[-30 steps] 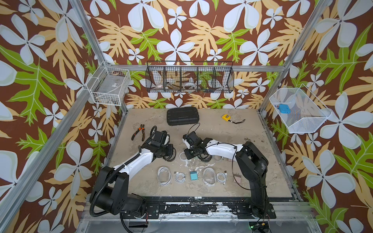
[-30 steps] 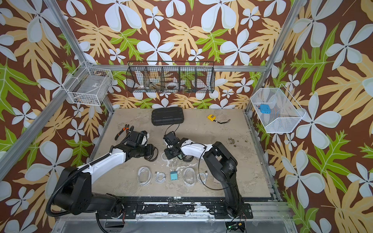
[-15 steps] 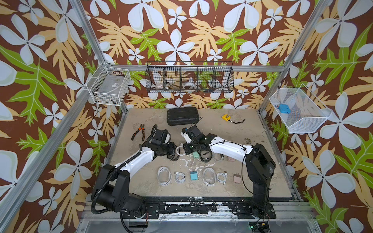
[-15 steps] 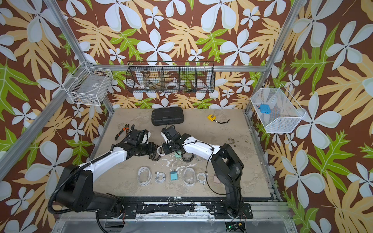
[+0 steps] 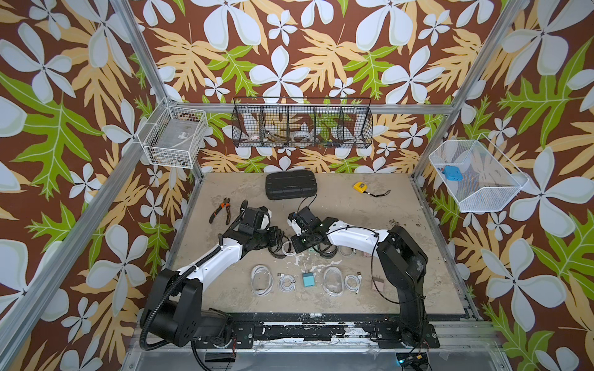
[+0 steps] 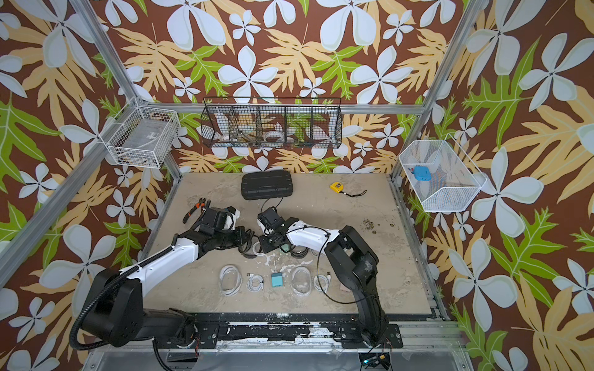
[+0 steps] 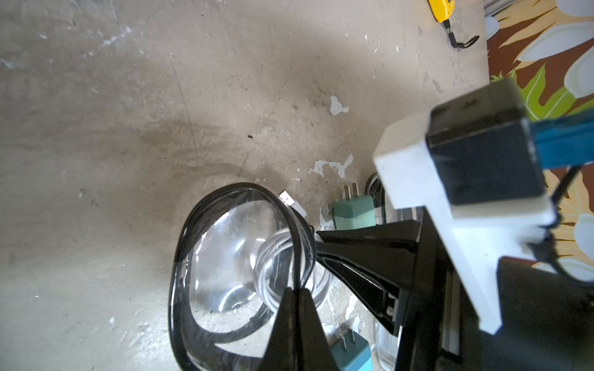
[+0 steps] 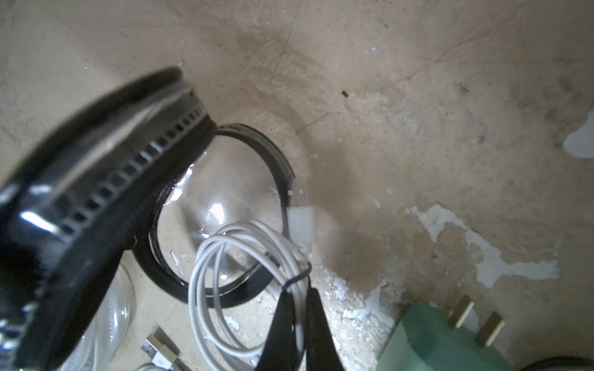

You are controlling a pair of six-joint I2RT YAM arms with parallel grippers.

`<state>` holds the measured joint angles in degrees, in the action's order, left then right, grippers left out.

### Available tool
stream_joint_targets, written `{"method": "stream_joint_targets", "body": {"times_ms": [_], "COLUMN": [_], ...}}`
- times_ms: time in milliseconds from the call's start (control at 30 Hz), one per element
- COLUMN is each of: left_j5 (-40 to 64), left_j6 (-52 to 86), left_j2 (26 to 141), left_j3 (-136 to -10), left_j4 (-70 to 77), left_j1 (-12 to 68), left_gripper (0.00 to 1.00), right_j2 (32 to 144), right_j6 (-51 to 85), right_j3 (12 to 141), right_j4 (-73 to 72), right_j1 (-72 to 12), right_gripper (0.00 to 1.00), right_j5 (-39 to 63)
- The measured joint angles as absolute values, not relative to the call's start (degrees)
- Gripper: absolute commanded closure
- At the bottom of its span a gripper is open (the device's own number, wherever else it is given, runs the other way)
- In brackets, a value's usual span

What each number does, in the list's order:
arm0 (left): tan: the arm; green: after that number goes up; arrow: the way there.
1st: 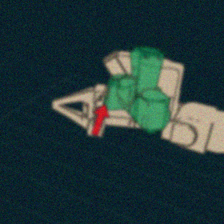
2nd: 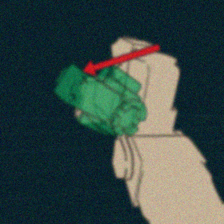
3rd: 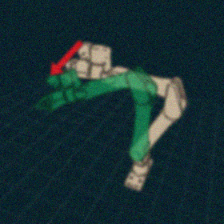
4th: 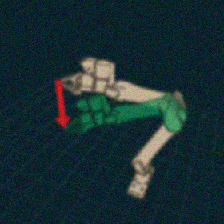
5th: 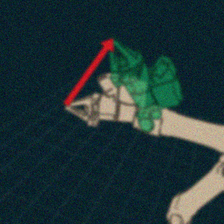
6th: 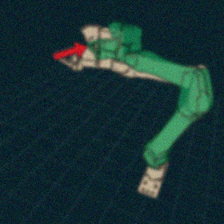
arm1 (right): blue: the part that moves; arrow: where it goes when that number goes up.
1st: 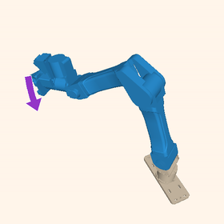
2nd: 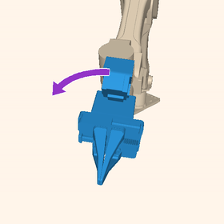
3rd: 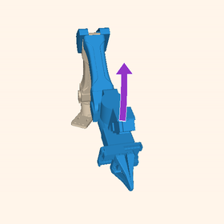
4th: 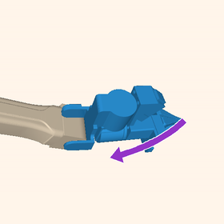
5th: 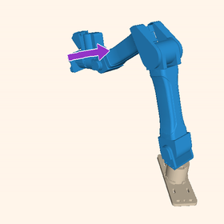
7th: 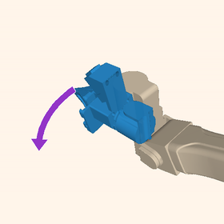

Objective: Pack away charging kits
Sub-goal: Pick up the charging cable from the center of the board, then place the charging cable in the storage bag.

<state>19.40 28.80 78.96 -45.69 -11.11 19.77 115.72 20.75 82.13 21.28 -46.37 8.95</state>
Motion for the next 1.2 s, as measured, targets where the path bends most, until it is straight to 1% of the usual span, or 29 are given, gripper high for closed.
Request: {"method": "stream_joint_targets", "body": {"times_ms": [200,600,833,1033,1200], "left_j5": [22.2,22.5,21.4,19.9,19.2], "left_j6": [31.9,37.7,39.1,39.1,39.0], "left_j2": [77.9,77.0,76.9,76.6,76.6], "left_j3": [-41.5,-37.0,-36.6,-36.2,-36.2], "left_j4": [-6.2,2.8,4.2,5.1,6.0], "left_j1": [19.8,19.8,19.8,19.8,19.8], "left_gripper": [1.0,1.0,1.0,1.0,1.0], "right_j2": [115.5,118.7,120.4,119.8,119.8], "right_j6": [20.8,20.8,22.3,22.0,21.4], "right_j3": [84.5,86.0,85.4,85.6,86.0], "right_j4": [21.0,20.9,20.2,20.8,21.3], "right_j1": [-46.4,-46.9,-46.8,-46.8,-46.8], "right_gripper": [1.0,1.0,1.0,1.0,1.0], "right_j5": [9.5,11.1,10.7,8.5,8.6]}}
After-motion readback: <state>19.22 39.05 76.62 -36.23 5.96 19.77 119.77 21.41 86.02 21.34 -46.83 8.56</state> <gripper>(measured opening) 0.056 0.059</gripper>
